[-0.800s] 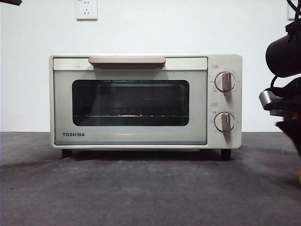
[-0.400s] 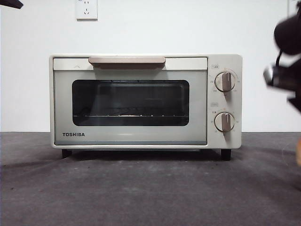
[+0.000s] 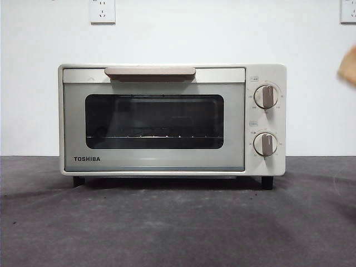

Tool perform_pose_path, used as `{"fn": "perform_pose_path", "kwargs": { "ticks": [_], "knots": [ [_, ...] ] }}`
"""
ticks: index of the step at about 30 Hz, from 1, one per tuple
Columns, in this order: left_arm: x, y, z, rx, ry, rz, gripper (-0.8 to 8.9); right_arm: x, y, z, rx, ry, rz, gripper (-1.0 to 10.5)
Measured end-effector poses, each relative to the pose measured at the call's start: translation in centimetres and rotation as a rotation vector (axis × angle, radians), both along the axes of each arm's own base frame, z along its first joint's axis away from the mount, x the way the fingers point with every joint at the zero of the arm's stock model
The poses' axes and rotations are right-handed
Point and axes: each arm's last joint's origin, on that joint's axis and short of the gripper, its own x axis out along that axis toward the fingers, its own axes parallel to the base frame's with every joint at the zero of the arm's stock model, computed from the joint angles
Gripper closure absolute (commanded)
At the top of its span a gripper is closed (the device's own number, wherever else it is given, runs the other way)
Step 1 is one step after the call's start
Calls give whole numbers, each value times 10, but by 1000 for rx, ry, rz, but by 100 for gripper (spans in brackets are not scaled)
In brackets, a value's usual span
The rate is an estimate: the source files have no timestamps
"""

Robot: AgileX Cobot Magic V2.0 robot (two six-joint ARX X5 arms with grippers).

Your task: The left arm flap open the oven, the right arm pick bread and place it into oven, the left arm flap close the oven

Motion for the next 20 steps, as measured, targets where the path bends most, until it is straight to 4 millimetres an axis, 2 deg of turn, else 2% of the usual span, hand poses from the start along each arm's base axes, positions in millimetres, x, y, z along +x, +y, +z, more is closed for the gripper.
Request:
{"fn": "perform_pose_path", "kwargs": {
  "ticks": [3, 12, 20],
  "knots": [
    [14, -9, 3, 17, 27, -21, 797, -20, -5, 14, 33, -125, 0, 830],
    [64, -40, 4, 116, 51, -74, 798, -67, -17, 35, 119, -363, -23, 830],
    [104, -68, -25, 193, 8, -124, 798, -86, -22, 39, 152, -441, -33, 830]
  ]
}}
